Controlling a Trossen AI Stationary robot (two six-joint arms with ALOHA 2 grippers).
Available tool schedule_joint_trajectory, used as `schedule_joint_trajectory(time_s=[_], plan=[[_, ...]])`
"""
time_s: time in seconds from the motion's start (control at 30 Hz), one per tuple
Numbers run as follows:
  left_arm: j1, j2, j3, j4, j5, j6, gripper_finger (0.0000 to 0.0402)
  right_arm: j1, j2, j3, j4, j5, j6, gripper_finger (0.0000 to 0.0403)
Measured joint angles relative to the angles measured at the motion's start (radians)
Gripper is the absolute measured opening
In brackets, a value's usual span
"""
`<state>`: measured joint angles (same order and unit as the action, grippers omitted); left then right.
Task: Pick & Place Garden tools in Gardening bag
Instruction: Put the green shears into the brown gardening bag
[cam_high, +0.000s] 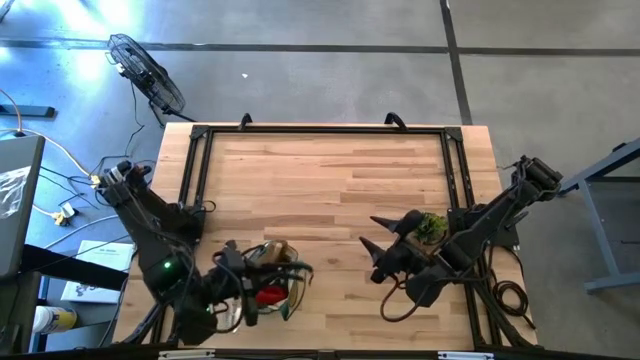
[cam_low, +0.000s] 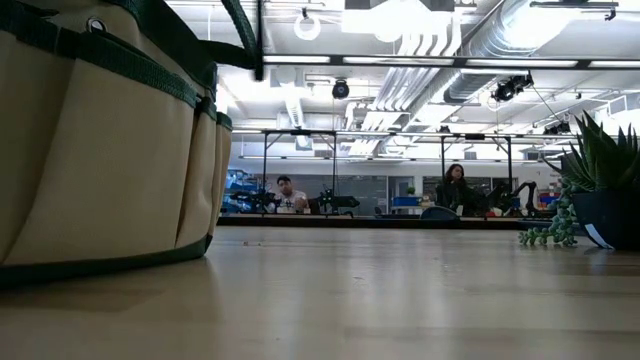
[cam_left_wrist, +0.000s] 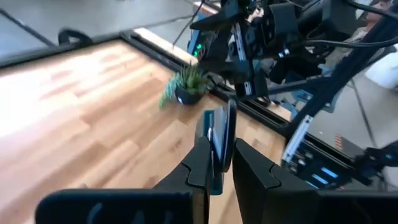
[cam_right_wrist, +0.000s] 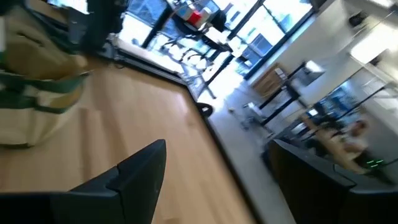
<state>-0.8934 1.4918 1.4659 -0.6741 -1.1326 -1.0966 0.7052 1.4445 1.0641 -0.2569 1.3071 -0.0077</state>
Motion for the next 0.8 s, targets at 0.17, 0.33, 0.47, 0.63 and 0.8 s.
schedule_joint_trajectory(time_s=[0.17,0.33,0.47,0.63,0.8], plan=[[-0.045,0.000,0.000,-0.068,-0.003,-0.092,0.0035,0.002,0.000,0.000,-0.068,-0.104,0.148,0.0277],[-0.122,-0.019,0.015,-0.237,-0.011,-0.275,0.0032,0.002,0.000,0.000,-0.069,-0.220,0.209,0.0277],[-0.176,-0.019,0.031,-0.438,-0.010,-0.450,0.0023,0.002,0.000,0.000,-0.058,-0.266,0.225,0.0277],[-0.173,-0.016,0.032,-0.618,0.048,-0.647,0.0003,0.002,0.001,0.000,-0.006,-0.269,0.223,0.0277],[-0.161,-0.013,0.032,-0.648,0.068,-0.634,0.0003,0.002,0.001,0.000,0.027,-0.293,0.216,0.0277]])
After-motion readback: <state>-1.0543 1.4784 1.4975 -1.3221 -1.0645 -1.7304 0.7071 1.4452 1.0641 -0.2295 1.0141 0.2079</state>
